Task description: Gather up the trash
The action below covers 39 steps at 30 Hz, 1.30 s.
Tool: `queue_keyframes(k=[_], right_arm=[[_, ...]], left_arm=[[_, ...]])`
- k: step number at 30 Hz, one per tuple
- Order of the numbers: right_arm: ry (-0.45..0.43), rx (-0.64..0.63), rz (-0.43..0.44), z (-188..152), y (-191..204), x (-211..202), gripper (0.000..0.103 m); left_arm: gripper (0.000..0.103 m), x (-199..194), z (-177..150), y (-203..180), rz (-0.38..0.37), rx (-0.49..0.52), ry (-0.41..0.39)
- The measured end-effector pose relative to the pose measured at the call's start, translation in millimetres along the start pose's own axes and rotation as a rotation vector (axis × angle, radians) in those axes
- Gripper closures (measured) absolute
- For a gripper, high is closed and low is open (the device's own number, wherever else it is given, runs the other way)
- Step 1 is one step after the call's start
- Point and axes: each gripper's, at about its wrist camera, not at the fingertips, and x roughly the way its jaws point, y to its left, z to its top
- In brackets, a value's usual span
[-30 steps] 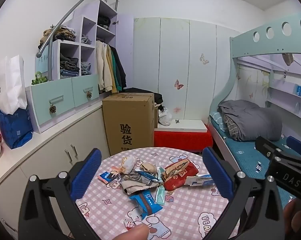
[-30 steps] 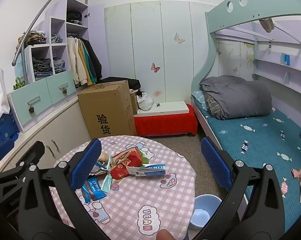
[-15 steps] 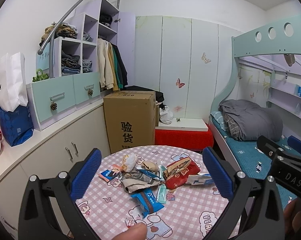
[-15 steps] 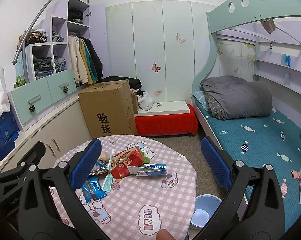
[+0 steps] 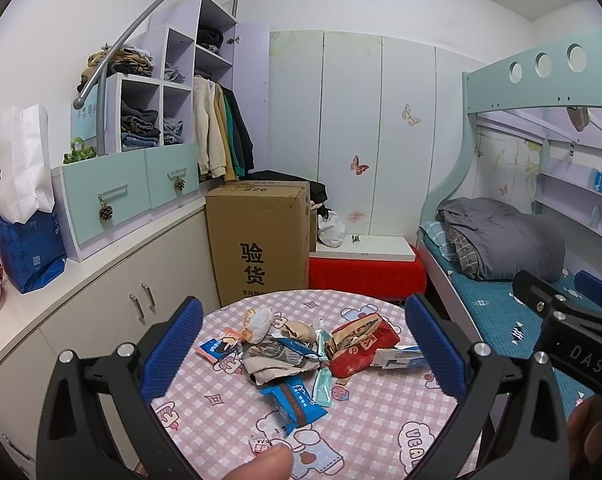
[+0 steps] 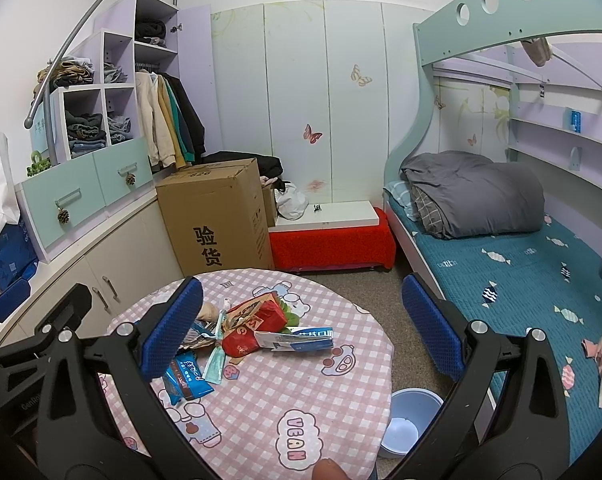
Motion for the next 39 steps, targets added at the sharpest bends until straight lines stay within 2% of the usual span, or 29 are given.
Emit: queue_keyframes(k=[15,19,28,35,39], right_arm=[[0.045,-0.011,0.001,-13.7,5.3,20.1,0.006],[0.092,-0.018,-0.001,-22.2,6.6,37.3,0.006],[0.256,-0.047,0.007,-53.4,21.0,97.7,0.006],[0.379,-0.065,0.02,-82.8,31.9,140.0,0.006],[0.436,-0.07,0.043,-96.9,36.2,157.0,0.006]], left_arm=[[0.004,16.5,-15.9,5.6,0.01,-0.005,0.052],[0.004,32.4,-33.7,17.7,0.031,-0.007,0.113],[0.004,88.5,-101.4,65.6,0.102,-0.04,0.339],[0.004,124.2,-145.1,75.7,0.068,-0.032,0.481],[0.004,137.0,-157.7,71.4,0.032,-0.016,0.521]])
